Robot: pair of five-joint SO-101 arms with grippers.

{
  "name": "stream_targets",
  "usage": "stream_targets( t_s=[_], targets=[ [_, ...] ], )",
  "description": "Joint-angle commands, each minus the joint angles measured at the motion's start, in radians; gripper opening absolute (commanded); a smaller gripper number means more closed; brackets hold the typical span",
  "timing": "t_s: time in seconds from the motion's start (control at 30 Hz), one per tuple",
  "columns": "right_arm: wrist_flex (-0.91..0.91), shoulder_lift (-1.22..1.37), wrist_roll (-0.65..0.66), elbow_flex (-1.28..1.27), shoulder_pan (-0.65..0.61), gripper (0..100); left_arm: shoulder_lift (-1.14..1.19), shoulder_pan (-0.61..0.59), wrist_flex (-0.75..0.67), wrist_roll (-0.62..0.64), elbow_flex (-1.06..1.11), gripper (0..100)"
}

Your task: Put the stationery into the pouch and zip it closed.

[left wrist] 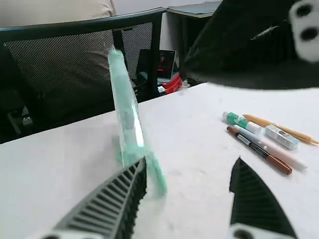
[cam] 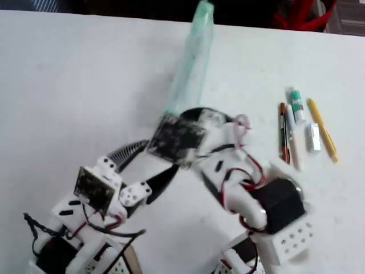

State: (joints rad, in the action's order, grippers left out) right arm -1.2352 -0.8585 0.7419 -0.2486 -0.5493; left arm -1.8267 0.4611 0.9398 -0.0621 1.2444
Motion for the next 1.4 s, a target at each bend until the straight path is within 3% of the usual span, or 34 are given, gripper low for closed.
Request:
stream_targets(
  t_s=[0.0,0.2,0.47,0.67,0.77,1.03,1.37],
  targets=[
    [0.084,0.016,-0.117,0.044,0.125,2.1,0.004,-0.035,-0.048,0.025,0.008,26],
    [0.131,0.186,-0.262,0.044,0.294,2.1,0.004,-0.061,-0.061,0.026,0.11,26],
    [0.163,0.325,-0.262,0.046,0.335,3.1,0.002,-0.062,-0.123,0.017,0.183,26],
    [0.157,0.404,-0.269,0.044,0.384,20.7,0.002,-0.062,-0.126,0.017,0.187,26],
    [0.128,0.42,-0.267,0.049,0.372,25.5,0.002,-0.062,-0.126,0.017,0.189,26],
    [0.099,0.475,-0.19,0.038,0.306,26.1,0.002,-0.062,-0.204,0.017,0.264,26],
    [0.163,0.792,-0.308,0.141,0.136,33.5,0.002,-0.062,-0.212,0.017,0.269,26]
  ],
)
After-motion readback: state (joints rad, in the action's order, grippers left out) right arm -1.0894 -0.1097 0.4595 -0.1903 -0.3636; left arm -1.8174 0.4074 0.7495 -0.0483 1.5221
